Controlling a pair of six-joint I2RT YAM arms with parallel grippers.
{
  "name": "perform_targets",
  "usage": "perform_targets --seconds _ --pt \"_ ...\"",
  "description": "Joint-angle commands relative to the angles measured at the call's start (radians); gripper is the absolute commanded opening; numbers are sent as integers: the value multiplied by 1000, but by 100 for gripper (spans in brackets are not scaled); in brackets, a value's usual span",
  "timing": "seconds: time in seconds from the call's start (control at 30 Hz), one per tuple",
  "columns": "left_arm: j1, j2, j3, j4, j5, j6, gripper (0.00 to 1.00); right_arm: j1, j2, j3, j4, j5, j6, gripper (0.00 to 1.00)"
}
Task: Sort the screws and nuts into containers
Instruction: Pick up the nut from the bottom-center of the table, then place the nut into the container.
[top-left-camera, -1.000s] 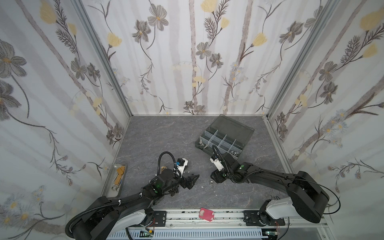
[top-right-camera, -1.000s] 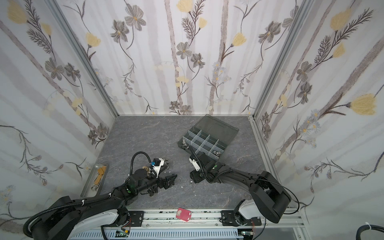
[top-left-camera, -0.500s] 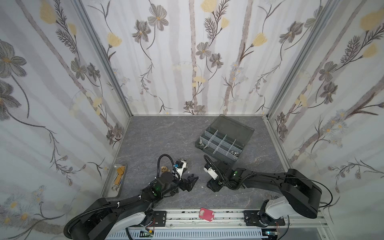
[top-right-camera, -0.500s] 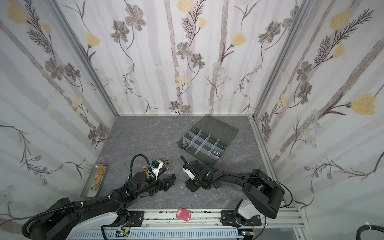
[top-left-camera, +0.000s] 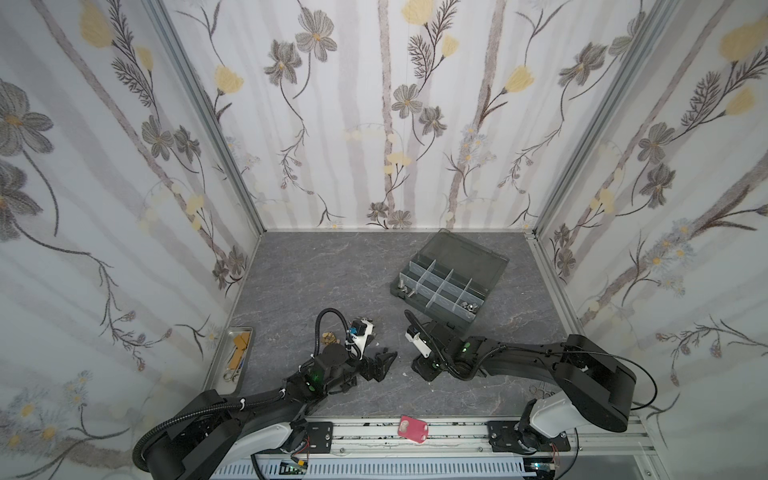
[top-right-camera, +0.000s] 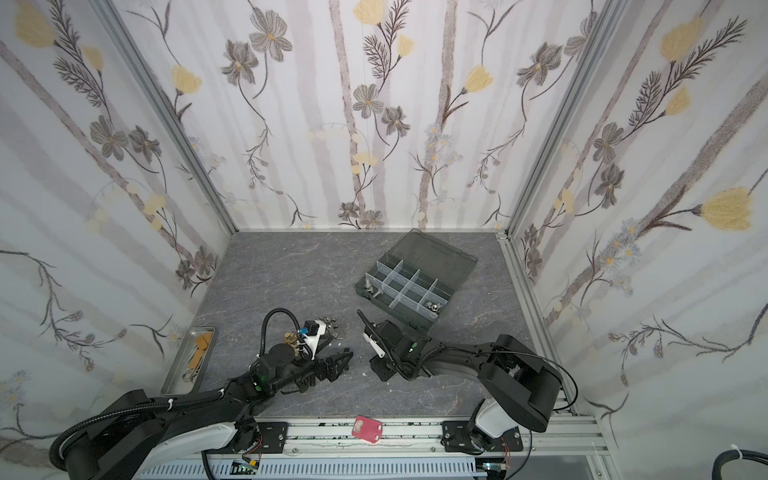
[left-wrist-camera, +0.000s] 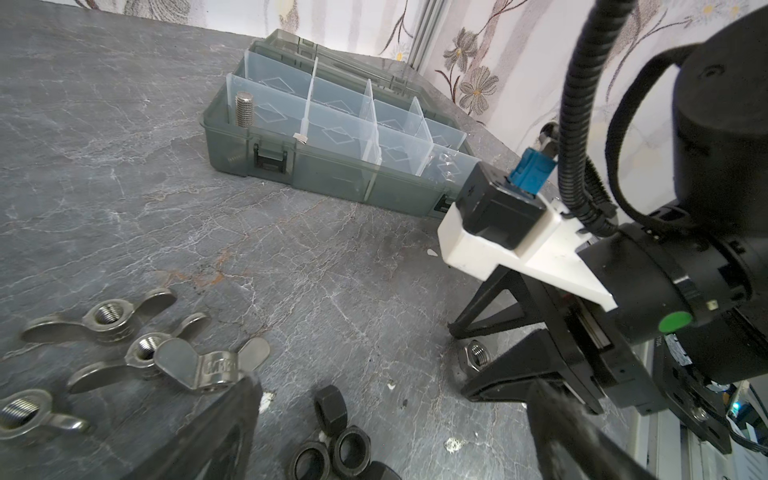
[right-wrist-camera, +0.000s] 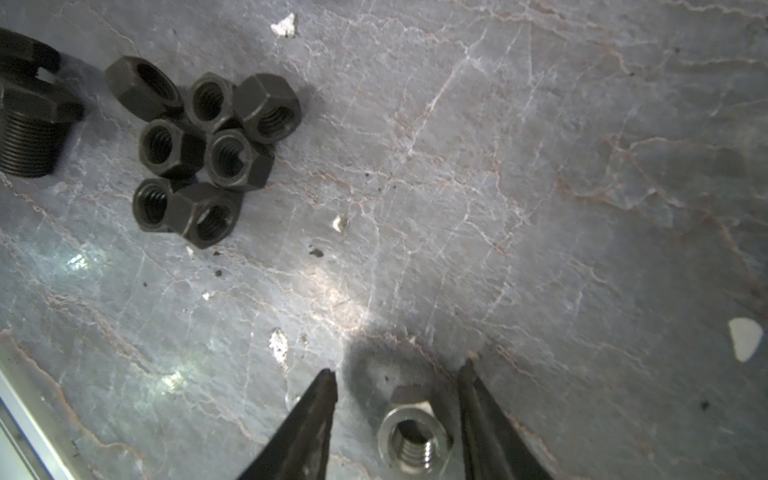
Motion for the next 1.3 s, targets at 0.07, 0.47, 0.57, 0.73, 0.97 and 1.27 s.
perform_targets --seconds 0.07,0.47,0.57,0.73,0.97,1.27 --pt "-1 7 3 47 -11 -2 100 9 -18 4 -112 25 35 43" --pt "0 22 8 70 -18 7 100 11 1 25 -116 63 30 26" --pt "-1 17 14 75 -15 10 100 9 -7 47 -115 72 25 24" --pt "-1 -8 7 168 6 27 100 -26 -33 125 -99 63 12 20" --pt "21 -9 102 181 22 155 100 -188 -55 264 -53 18 -29 19" --pt "73 221 423 160 106 244 100 -438 -26 379 -101 83 -74 18"
